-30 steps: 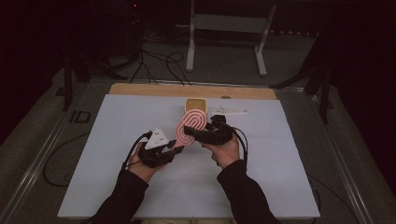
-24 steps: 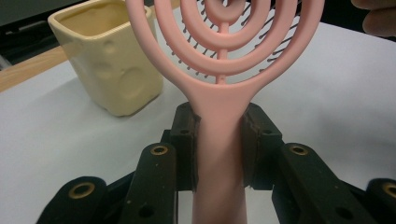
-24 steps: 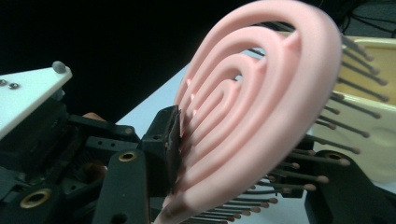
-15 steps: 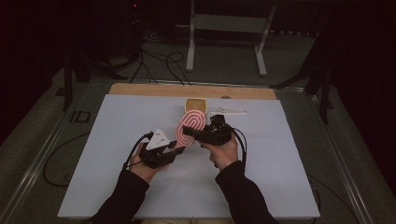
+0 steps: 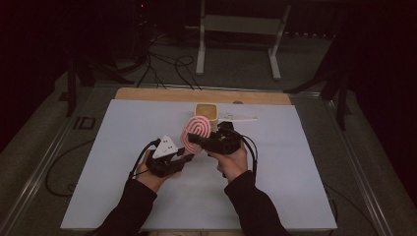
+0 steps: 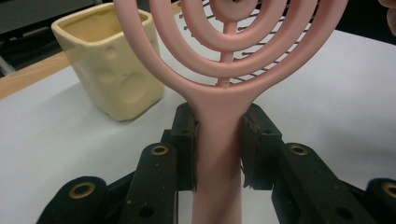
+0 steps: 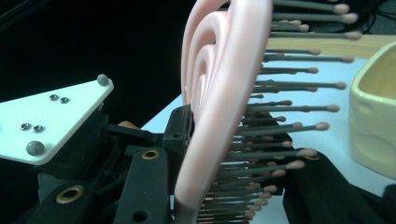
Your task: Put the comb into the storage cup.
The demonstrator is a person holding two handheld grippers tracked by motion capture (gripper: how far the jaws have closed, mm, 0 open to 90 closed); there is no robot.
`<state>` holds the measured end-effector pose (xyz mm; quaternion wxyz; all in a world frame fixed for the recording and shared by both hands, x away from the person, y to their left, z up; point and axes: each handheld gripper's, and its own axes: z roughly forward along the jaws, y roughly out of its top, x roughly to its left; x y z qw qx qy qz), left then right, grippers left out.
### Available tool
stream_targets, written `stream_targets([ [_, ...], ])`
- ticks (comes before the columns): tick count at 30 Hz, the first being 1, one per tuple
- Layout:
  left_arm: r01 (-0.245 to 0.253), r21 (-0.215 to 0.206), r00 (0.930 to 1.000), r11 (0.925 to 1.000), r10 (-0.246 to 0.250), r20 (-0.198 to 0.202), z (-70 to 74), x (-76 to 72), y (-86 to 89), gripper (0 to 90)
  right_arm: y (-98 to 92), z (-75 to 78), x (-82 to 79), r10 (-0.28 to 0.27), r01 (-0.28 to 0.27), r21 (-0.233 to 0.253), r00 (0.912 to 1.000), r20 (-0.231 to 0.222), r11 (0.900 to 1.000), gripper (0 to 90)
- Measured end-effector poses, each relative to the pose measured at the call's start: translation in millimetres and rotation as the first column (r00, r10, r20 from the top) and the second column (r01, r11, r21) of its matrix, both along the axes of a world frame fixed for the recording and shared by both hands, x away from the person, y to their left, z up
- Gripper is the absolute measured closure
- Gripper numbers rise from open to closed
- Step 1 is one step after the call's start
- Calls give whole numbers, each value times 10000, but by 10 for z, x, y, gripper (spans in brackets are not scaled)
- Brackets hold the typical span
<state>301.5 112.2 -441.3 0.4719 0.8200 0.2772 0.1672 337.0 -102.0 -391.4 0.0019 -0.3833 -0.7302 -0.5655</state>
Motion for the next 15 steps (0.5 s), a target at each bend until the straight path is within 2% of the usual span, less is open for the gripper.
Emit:
stream_targets([
  [10, -289, 84, 9994, 9995, 287, 214, -3, -7, 4, 688, 47, 19, 9, -22, 24, -95, 9999, 138, 10000, 638],
  [15, -582, 132, 9976, 9982, 576, 386, -3, -2, 22, 583, 59, 24, 15, -101, 106, -185, 9996, 264, 9998, 638],
])
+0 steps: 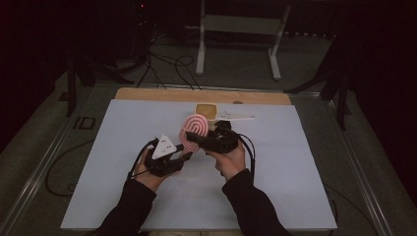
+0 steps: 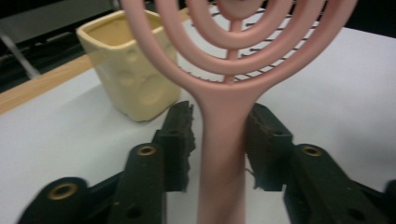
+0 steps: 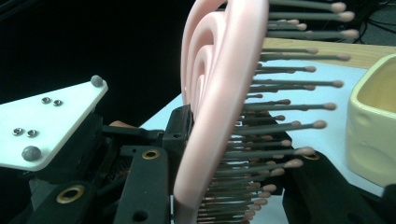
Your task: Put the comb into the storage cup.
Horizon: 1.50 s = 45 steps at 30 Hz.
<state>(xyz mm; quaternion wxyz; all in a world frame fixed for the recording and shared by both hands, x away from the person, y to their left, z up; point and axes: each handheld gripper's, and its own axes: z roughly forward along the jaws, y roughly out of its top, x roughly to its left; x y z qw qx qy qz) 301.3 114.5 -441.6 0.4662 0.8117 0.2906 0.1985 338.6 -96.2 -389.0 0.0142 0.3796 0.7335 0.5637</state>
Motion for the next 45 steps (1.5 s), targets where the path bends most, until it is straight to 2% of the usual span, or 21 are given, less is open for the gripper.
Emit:
stream_targets([
  [6, -551, -17, 9985, 9985, 551, 73, 17, -4, 50, 403, -14, 5, 16, -66, 66, 59, 10000, 42, 10000, 637],
  [10, -842, -104, 9960, 9964, 845, 307, 75, -42, 101, 271, -39, 1, 26, -101, 101, 18, 9999, 91, 9999, 637],
  [12, -1258, -354, 9901, 9914, 1277, 581, 153, -97, 189, 218, -59, 3, 35, -170, 169, 90, 9998, 65, 9998, 637],
  [14, -1334, -460, 9887, 9900, 1362, 630, 164, -111, 216, 181, -69, 8, 37, -207, 207, 116, 9998, 53, 9997, 637],
  [16, -1761, -789, 9799, 9812, 1823, 807, 174, -158, 346, 142, -85, 21, 43, -235, 234, 132, 9997, 75, 9996, 637],
  [18, -1846, -835, 9783, 9793, 1912, 800, 170, -163, 379, 91, -92, 23, 47, -243, 242, 133, 9997, 80, 9996, 637],
  [19, -2083, -893, 9739, 9740, 2150, 730, 152, -168, 465, 36, -106, 27, 55, -241, 240, 130, 9997, 72, 9996, 637],
  [20, -2083, -893, 9739, 9740, 2150, 730, 152, -168, 465, 20, -106, 27, 55, -241, 240, 130, 9997, 72, 9996, 637],
  [21, -2201, -1012, 9722, 9702, 2266, 586, 122, -174, 564, 5, -116, 29, 59, -255, 254, 94, 9996, 82, 9996, 637],
  [22, -2302, -1063, 9700, 9673, 2369, 555, 95, -188, 622, 1, -119, 30, 61, -261, 260, 82, 9996, 87, 9996, 637],
  [24, -2350, -1040, 9688, 9664, 2416, 553, 78, -197, 657, 1, -130, 37, 65, -277, 276, 51, 9996, 69, 9996, 637],
  [25, -2456, -1003, 9671, 9642, 2508, 421, 28, -226, 746, 1, -139, 42, 68, -288, 288, 34, 9995, 84, 9996, 637],
  [26, -2456, -1003, 9671, 9642, 2508, 421, 28, -226, 746, 1, -139, 42, 68, -288, 288, 34, 9995, 84, 9996, 637],
  [27, -2497, -1123, 9668, 9618, 2541, 266, -18, -267, 830, 1, -156, 53, 76, -307, 306, 33, 9994, 129, 9995, 637],
  [29, -2673, -1038, 9617, 9580, 2720, 345, -56, -315, 904, 1, -175, 71, 84, -345, 345, 15, 9993, 117, 9994, 637],
  [31, -2842, -1227, 9567, 9509, 2897, 295, -95, -361, 978, 1, -201, 91, 94, -386, 386, 48, 9992, 140, 9992, 637],
  [32, -2842, -1227, 9567, 9509, 2897, 295, -95, -361, 978, 1, -201, 91, 94, -386, 386, 48, 9992, 140, 9992, 637],
  [33, -2969, -1292, 9525, 9461, 3030, 306, -140, -401, 1045, 1, -223, 110, 105, -464, 462, 112, 9988, 143, 9989, 637],
  [35, -2947, -1288, 9540, 9469, 2993, 178, -189, -409, 1099, 1, -245, 121, 116, -506, 504, 199, 9987, 91, 9985, 637],
  [41, -3153, -1352, 9473, 9393, 3201, 147, -302, -405, 1168, 1, -275, 149, 114, -604, 601, 188, 9981, 143, 9980, 637],
  [45, -3052, -1301, 9513, 9434, 3081, 25, -346, -412, 1185, 1, -282, 159, 118, -663, 661, 144, 9977, 131, 9977, 637],
])
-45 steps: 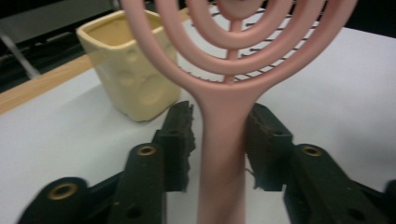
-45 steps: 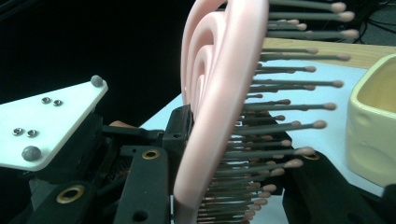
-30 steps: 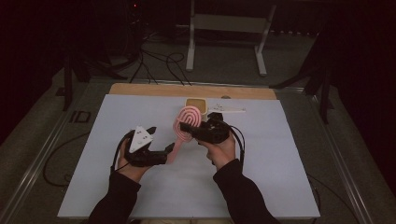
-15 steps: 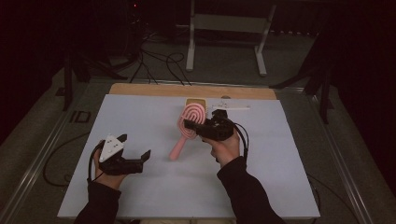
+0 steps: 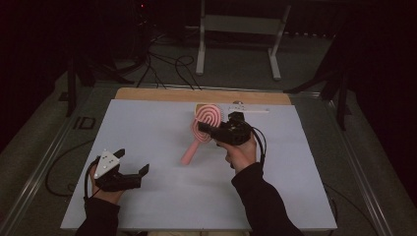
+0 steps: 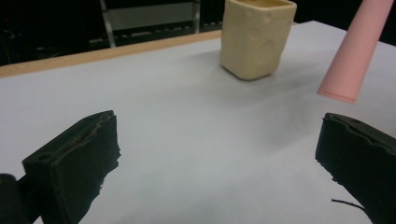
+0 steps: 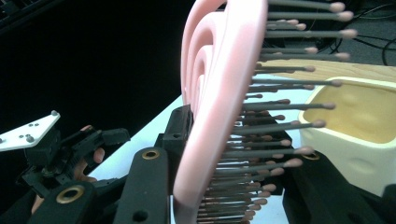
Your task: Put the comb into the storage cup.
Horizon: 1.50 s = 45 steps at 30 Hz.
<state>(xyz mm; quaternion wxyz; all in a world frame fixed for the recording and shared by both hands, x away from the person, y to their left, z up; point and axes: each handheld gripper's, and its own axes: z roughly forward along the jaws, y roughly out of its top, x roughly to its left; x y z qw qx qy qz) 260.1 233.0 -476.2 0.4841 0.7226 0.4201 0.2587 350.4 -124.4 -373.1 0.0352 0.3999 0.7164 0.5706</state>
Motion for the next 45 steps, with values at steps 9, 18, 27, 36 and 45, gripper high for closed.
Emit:
stream_targets([
  [9, -55, -117, 10000, 9999, 56, 41, -42, -7, 29, 2, 10, 79, 9, -37, 38, -182, 10000, 63, 9998, 637],
  [18, -321, -124, 9994, 9994, 320, -91, -123, 20, 28, 2, 55, 182, 20, 102, -95, -273, 9996, 266, 9996, 637],
  [27, -504, -279, 9987, 9983, 502, -97, -148, 31, 40, 2, 41, 196, 59, -27, 32, -203, 9997, 233, 9998, 637],
  [36, -457, -269, 9989, 9986, 454, -131, -161, 34, 10, 3, 33, 236, 76, -44, 51, -246, 9997, 256, 9997, 637],
  [45, -510, -258, 9987, 9984, 508, -93, -163, 29, 6, 7, 28, 272, 87, -66, 72, -178, 9994, 327, 9998, 637],
])
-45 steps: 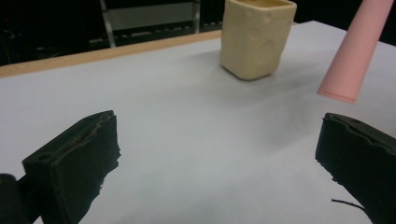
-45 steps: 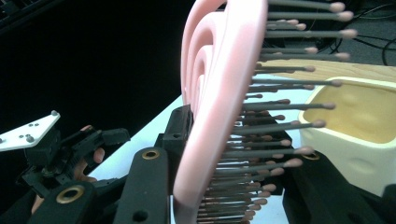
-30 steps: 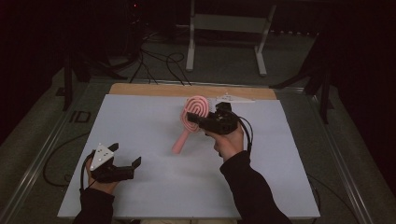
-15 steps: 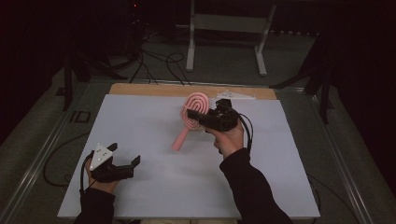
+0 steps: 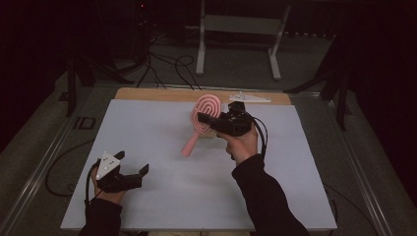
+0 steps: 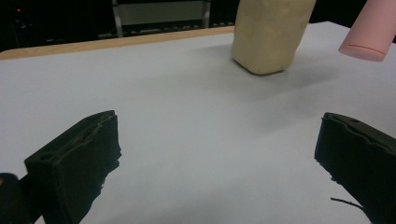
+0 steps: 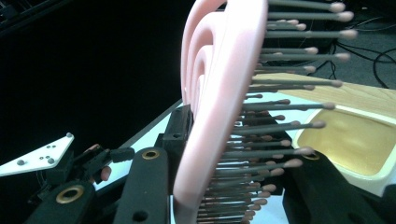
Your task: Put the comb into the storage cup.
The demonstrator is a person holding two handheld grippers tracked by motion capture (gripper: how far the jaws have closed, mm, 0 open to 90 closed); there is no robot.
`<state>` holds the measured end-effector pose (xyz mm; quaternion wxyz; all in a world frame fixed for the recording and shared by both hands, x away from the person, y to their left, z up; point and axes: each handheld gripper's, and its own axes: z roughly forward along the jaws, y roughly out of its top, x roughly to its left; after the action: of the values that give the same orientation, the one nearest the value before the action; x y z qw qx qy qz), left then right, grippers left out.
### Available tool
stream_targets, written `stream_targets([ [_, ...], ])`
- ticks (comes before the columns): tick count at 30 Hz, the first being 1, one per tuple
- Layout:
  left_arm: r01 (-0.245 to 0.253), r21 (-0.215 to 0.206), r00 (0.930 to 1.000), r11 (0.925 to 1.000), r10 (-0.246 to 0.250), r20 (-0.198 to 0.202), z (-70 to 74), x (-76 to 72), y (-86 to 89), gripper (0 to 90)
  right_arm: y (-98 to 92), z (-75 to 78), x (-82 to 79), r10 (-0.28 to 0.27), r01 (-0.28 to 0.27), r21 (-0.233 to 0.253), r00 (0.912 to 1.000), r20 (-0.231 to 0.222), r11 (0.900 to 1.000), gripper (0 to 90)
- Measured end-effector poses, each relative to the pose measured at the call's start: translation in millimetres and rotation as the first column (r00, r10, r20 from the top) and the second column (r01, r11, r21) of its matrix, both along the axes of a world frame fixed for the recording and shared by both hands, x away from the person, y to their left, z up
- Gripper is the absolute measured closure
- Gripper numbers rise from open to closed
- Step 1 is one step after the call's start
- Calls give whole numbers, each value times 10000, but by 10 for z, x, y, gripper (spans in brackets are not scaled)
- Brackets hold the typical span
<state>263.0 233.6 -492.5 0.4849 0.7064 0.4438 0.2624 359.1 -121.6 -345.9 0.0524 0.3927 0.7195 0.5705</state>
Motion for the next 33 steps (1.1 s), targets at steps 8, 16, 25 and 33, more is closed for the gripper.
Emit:
stream_targets([
  [8, -15, 82, 10000, 10000, 15, 1, -4, 0, -7, 9, -10, 51, 8, -15, 16, -51, 9999, 105, 10000, 637],
  [16, -12, 141, 10000, 9999, 12, -5, -7, 1, -15, 11, -31, 83, 13, -61, 62, -49, 9998, 164, 10000, 637],
  [25, -22, 132, 10000, 9999, 22, -7, -6, 0, -16, 12, -55, 124, 38, -170, 173, -120, 9995, 250, 9998, 637],
  [33, -38, 97, 10000, 9999, 38, 6, -4, -2, -12, 13, -48, 146, 65, -211, 216, -176, 9994, 256, 9996, 637],
])
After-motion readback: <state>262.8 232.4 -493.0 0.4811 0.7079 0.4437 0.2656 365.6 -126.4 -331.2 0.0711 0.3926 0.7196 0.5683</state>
